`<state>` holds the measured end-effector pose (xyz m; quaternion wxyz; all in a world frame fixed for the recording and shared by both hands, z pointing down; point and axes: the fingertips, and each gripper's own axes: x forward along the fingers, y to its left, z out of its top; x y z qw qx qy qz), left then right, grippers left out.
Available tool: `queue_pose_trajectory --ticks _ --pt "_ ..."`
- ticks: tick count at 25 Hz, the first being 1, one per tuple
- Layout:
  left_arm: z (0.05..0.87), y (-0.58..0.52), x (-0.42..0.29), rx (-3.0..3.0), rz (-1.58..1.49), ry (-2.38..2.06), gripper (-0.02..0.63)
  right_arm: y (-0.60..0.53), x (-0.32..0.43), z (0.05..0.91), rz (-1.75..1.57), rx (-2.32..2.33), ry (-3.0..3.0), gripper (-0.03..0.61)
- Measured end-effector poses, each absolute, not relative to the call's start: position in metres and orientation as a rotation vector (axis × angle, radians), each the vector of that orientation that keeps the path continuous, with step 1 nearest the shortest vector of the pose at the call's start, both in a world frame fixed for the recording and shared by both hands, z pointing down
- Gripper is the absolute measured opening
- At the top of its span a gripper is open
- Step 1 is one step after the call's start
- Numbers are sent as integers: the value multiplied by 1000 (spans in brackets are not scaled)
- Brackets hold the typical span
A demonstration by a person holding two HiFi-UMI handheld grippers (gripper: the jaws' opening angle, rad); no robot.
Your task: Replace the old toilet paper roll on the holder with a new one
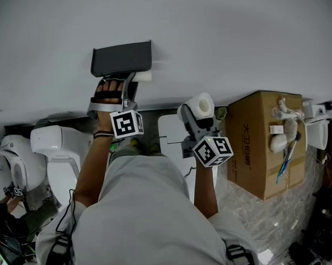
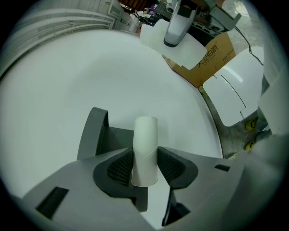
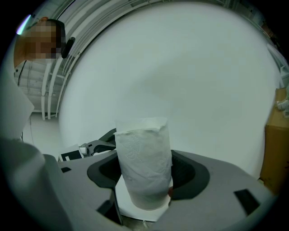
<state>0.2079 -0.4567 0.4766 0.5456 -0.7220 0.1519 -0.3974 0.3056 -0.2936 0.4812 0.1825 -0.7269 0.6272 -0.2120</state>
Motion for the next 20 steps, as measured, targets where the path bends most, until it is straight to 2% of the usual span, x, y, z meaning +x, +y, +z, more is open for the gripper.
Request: queue_pose_trajectory --ticks 20 --pt "463 -369 296 -2021 -696 136 187 -237 352 487 -588 -2192 1579 310"
